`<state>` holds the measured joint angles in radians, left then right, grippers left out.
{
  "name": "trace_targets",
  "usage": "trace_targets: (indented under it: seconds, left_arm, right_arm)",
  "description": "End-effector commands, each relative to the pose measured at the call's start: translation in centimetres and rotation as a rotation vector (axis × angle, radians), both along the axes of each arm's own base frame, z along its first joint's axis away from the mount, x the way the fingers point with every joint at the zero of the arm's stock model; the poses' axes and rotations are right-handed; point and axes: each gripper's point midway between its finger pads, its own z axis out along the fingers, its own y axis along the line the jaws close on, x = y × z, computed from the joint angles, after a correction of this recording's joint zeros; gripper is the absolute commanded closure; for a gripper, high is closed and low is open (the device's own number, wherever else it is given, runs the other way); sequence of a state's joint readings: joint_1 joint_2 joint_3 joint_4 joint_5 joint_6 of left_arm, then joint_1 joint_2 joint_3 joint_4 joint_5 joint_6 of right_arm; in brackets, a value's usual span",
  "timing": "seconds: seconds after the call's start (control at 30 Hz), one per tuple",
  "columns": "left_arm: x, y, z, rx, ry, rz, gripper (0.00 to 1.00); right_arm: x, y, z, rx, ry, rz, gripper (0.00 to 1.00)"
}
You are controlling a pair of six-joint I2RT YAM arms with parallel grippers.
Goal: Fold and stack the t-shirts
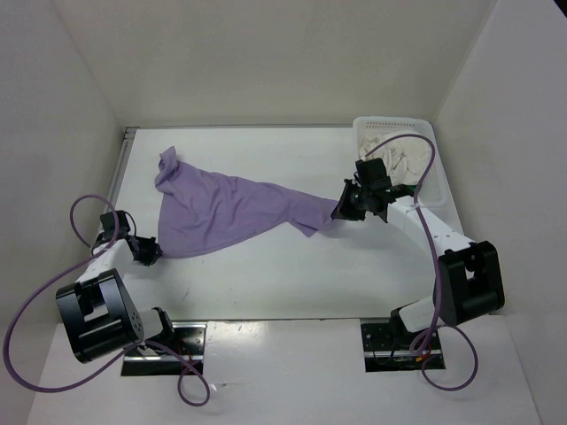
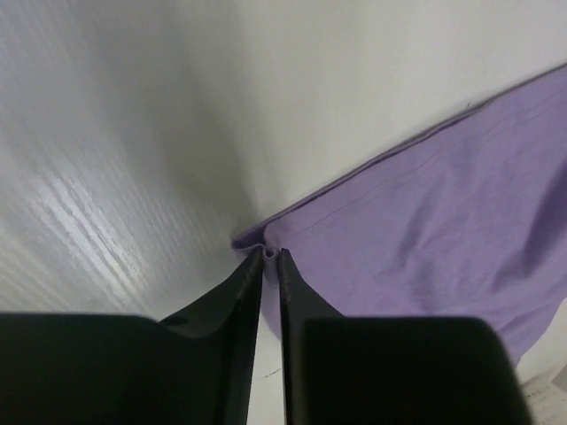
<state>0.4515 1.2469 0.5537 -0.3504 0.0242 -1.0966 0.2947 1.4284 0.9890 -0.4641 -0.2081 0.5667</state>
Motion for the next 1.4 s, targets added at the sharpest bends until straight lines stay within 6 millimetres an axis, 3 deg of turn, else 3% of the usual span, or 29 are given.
trace_targets:
  seconds: [0.0, 0.17, 0.23, 0.33, 0.37, 0.43, 0.47, 0.5, 0.53, 0.57, 0.6, 0.63, 0.7, 0.73, 0.77, 0.8, 0.83, 0.87, 0.9, 0.93, 0.97, 1.03, 1.07, 1.1, 1.13, 1.23, 1.3, 1.33, 1.37]
  left_arm:
    - [1.7, 1.1, 0.9, 0.039, -0.048, -0.022, 0.83]
    - [1.6, 1.1, 0.8, 0.054, -0.045, -0.05, 1.0]
    - [1.3, 1.2, 1.0, 0.064, -0.038, -0.054, 1.0]
    - [2.2, 1.1, 3.1, 0.077, -0.091, -0.087, 1.0]
    - [2.7, 0.8, 4.1, 0.062, -0.115, -0.101, 1.0]
    - [5.6, 0.9, 8.2, 0.086, -0.222, -0.142, 1.0]
    - [6.9, 0.6, 9.7, 0.094, -0.258, -0.165, 1.0]
    - [8.0, 0.3, 11.2, 0.093, -0.296, -0.181, 1.0]
    - [10.3, 0.6, 14.9, 0.127, -0.388, -0.203, 1.0]
    - [11.4, 0.3, 16.8, 0.134, -0.432, -0.224, 1.0]
    - [12.6, 0.4, 18.7, 0.138, -0.479, -0.242, 1.0]
    - [14.2, 0.8, 23.5, 0.18, -0.576, -0.254, 1.0]
    - [15.8, 0.6, 27.7, 0.193, -0.669, -0.291, 1.0]
    - [16.5, 0.6, 30.2, 0.207, -0.725, -0.298, 1.0]
    - [17.0, 0.3, 35.7, 0.252, -0.842, -0.33, 1.0]
    - [17.6, -0.2, 37.7, 0.251, -0.882, -0.347, 1.0]
    - [17.7, -0.3, 40.1, 0.27, -0.929, -0.361, 1.0]
    - [17.2, -0.5, 45.4, 0.332, -1.031, -0.37, 1.0]
    - [17.2, -0.7, 46.9, 0.34, -1.053, -0.379, 1.0]
    - [16.8, -0.8, 48.8, 0.36, -1.086, -0.382, 1.0]
    - [15.9, -1.2, 52.2, 0.399, -1.148, -0.387, 1.0]
    - [14.9, -1.5, 54.5, 0.434, -1.187, -0.394, 1.0]
    - [14.4, -1.7, 55.7, 0.449, -1.212, -0.396, 1.0]
    - [14.4, -1.6, 56.1, 0.457, -1.216, -0.387, 1.0]
    - [13.4, -2.0, 58.0, 0.482, -1.256, -0.389, 1.0]
    - [13.4, -1.5, 58.9, 0.5, -1.261, -0.363, 1.0]
    - [13.9, -1.1, 58.3, 0.505, -1.239, -0.355, 1.0]
    - [14.7, -0.6, 57.4, 0.498, -1.218, -0.344, 1.0]
    - [15.4, -0.3, 55.9, 0.488, -1.184, -0.348, 1.0]
  right_arm:
    - [0.9, 0.7, 1.5, 0.014, -0.05, 0.027, 1.0]
    - [1.5, 0.7, 2.4, 0.004, -0.065, 0.027, 1.0]
    - [1.8, 0.8, 2.5, 0.004, -0.067, 0.027, 1.0]
    - [2.4, 0.9, 3.9, 0.006, -0.092, 0.033, 1.0]
    - [2.8, 1.0, 5.0, 0.011, -0.11, 0.033, 1.0]
    - [3.2, 1.1, 5.9, 0.008, -0.119, 0.04, 1.0]
    - [4.1, 1.2, 8.1, 0.008, -0.17, 0.039, 1.0]
    - [4.6, 1.1, 8.9, 0.0, -0.182, 0.028, 1.0]
    - [4.8, 0.7, 9.7, -0.021, -0.195, 0.022, 1.0]
    - [5.8, 0.6, 12.5, -0.02, -0.258, 0.004, 1.0]
    - [6.5, 0.0, 13.9, -0.049, -0.296, -0.02, 1.0]
    - [7.0, -0.1, 17.3, -0.039, -0.359, -0.034, 1.0]
    - [7.6, -0.1, 21.3, -0.017, -0.444, -0.048, 1.0]
    - [7.7, 0.0, 25.6, 0.012, -0.533, -0.055, 1.0]
    - [8.0, 0.1, 27.4, 0.032, -0.561, -0.065, 1.0]
    - [7.9, 0.1, 29.5, 0.046, -0.601, -0.068, 1.0]
    - [7.6, -0.2, 33.9, 0.069, -0.687, -0.083, 1.0]
    - [7.4, -0.6, 36.0, 0.073, -0.731, -0.104, 1.0]
    - [5.6, -1.2, 41.6, 0.118, -0.856, -0.115, 1.0]
    - [5.5, -1.5, 43.0, 0.12, -0.88, -0.13, 1.0]
    - [3.2, -2.5, 48.0, 0.16, -1.003, -0.154, 1.0]
    - [1.6, -2.6, 51.2, 0.206, -1.075, -0.158, 1.0]
    - [-0.6, -3.1, 54.0, 0.253, -1.147, -0.159, 1.0]
    - [-0.8, -3.1, 54.6, 0.272, -1.164, -0.164, 1.0]
    - [-2.7, -3.4, 56.7, 0.319, -1.232, -0.159, 1.0]
    - [-3.6, -3.4, 58.2, 0.361, -1.277, -0.145, 1.0]
    - [-2.5, -3.1, 57.7, 0.38, -1.255, -0.116, 1.0]
    - [-0.9, -4.4, 57.1, 0.356, -1.241, -0.139, 1.0]
    - [1.6, -4.3, 55.5, 0.352, -1.191, -0.124, 1.0]
